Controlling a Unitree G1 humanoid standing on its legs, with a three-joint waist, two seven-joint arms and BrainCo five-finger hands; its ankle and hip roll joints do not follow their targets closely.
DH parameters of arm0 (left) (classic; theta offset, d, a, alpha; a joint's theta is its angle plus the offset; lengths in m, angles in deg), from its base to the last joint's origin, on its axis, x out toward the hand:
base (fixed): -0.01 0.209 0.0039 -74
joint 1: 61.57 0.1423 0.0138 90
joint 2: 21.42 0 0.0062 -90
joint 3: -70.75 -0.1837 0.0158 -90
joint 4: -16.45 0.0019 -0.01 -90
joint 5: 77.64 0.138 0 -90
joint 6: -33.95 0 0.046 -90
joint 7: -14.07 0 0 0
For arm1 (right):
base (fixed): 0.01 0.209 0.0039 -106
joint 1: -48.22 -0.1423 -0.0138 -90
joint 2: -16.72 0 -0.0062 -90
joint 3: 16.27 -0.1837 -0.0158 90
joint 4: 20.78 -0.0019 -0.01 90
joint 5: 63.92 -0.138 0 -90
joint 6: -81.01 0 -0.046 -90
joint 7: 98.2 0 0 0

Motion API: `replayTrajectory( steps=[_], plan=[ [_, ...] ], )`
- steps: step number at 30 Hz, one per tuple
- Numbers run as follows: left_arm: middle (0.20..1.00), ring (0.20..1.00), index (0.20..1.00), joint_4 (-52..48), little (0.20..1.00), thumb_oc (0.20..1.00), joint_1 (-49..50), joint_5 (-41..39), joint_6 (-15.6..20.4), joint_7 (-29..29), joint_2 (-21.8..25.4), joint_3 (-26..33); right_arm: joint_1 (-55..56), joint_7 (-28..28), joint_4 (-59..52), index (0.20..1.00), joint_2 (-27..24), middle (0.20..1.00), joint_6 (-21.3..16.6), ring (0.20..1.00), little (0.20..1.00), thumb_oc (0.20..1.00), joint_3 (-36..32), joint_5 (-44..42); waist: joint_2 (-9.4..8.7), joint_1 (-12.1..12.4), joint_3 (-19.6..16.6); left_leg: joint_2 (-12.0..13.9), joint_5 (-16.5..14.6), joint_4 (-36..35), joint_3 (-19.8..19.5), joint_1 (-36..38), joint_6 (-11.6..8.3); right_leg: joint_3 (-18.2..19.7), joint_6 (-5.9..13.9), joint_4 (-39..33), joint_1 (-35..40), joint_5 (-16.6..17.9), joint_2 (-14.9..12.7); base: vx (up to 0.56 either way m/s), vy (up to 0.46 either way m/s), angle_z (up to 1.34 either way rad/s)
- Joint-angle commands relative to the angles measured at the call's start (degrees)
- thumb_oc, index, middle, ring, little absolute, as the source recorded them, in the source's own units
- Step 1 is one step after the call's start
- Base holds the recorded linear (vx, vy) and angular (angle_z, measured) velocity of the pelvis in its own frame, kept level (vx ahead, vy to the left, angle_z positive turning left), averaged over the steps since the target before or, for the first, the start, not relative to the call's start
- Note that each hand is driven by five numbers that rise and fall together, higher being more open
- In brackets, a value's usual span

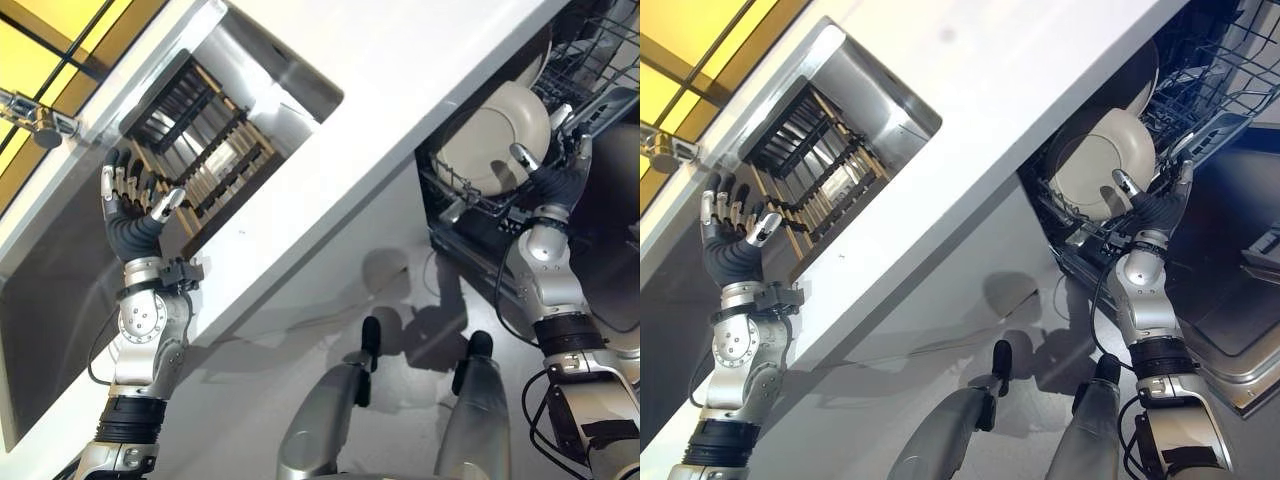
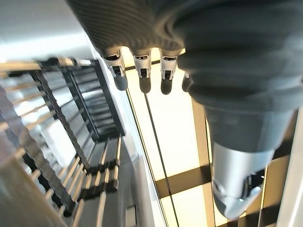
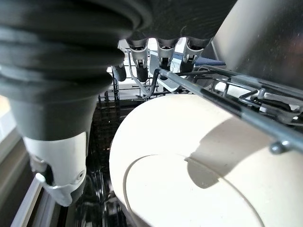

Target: Pick up plates and place into dishwasher.

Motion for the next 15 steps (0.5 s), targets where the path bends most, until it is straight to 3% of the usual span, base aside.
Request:
replayTrajectory(
  steps=[1,15],
  plan=[
    [1.000,1.000,1.000,-1.5,1.000,1.000,2.6,-1.1,1.5,-1.4,1.2,-0.8,-13.9,2.8,-5.0,1.000,2.2,1.000,-3.6,1.000,1.000,1.000,6.1,3.8,-0.57,3.7,5.0,-3.3,-6.6,9.5,0.0,-2.4,2.44,-0.4,2.83,-19.5,6.4,12.8,-4.8,-0.03,0.043,0.08],
    [1.000,1.000,1.000,-3.0,1.000,1.000,6.3,-4.1,3.5,-5.1,2.1,-0.3,-20.9,2.1,-2.9,1.000,-1.4,1.000,-4.5,1.000,1.000,1.000,5.8,2.9,1.62,6.5,5.0,-4.7,-5.4,7.6,-0.3,-2.9,2.71,-2.1,4.08,-21.0,5.7,14.7,-7.6,-0.02,0.047,0.12]
  ],
)
